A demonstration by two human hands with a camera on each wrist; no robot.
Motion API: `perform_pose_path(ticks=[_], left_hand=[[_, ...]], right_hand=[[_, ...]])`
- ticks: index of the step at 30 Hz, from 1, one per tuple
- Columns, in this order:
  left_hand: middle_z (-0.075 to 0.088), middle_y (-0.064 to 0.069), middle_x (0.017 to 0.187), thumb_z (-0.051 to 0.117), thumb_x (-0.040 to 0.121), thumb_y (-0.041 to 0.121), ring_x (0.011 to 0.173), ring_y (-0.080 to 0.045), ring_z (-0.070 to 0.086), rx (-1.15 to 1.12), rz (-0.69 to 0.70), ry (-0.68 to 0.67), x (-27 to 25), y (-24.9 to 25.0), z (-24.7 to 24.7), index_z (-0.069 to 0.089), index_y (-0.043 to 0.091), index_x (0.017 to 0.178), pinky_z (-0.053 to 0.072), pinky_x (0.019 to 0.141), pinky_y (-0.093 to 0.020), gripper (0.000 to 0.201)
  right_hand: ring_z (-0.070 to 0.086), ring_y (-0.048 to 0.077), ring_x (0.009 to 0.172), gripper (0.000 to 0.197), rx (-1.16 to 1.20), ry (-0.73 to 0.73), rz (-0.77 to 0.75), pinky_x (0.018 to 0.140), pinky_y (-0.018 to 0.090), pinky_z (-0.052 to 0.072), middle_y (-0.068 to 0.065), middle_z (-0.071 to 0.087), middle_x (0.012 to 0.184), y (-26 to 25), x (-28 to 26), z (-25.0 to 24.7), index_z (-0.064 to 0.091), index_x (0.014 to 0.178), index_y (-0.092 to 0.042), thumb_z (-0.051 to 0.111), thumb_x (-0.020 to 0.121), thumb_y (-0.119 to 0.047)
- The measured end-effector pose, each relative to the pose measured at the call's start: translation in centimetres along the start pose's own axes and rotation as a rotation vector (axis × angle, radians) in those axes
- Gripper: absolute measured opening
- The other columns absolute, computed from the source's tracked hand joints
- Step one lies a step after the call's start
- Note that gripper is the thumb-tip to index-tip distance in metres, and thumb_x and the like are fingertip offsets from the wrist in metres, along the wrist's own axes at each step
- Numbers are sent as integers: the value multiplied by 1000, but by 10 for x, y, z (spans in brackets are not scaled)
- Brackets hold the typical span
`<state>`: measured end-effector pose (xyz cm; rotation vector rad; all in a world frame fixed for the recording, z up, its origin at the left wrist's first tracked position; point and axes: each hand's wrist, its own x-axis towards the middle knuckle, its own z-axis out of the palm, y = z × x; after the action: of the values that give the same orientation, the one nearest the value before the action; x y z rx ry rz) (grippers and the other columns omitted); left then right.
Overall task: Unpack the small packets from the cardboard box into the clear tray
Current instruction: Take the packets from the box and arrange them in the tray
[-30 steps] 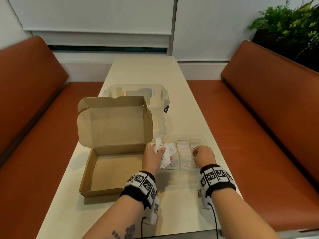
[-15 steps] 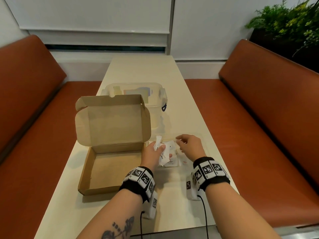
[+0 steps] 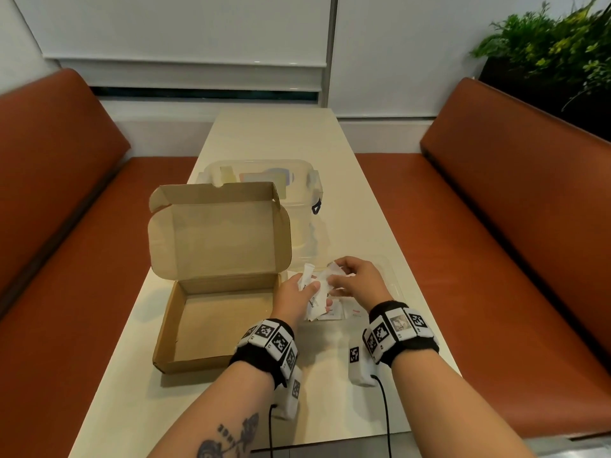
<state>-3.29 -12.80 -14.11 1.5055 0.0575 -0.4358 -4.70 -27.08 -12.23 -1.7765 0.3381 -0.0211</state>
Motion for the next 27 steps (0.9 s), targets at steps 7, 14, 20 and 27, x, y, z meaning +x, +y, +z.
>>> perform_pose_path(ticks=[7,14,20,27], left_hand=[[67,-12,80,54,94,5,65,-21,71,-3,52,150,5,3,-13,60,11,91,57,57,-30,9],[69,-23,101,57,93,11,93,-38,67,3,46,218,7,-2,-27,64,19,87,52,88,-54,12],[67,-28,99,57,93,10,95,-44,65,-7,43,198,7,-7,-28,63,14,89,50,89,-59,8],[67,-29,102,57,92,9,98,-44,64,5,46,177,13,-10,-31,63,14,91,49,91,-58,8]], right_hand=[[65,19,70,17,-158,148,-55,77,31,55,10,69,77,-3,4,-5,62,86,-13,71,76,-2],[56,1,67,10,-623,-136,-79,58,3,38,-1,70,82,-7,7,0,76,88,-12,70,81,-8],[57,12,71,11,-765,-212,-70,69,18,48,1,63,78,-4,6,14,74,86,-6,68,79,1],[55,17,76,20,-899,-243,-74,70,21,43,-1,58,73,1,3,20,71,87,-3,59,77,9]])
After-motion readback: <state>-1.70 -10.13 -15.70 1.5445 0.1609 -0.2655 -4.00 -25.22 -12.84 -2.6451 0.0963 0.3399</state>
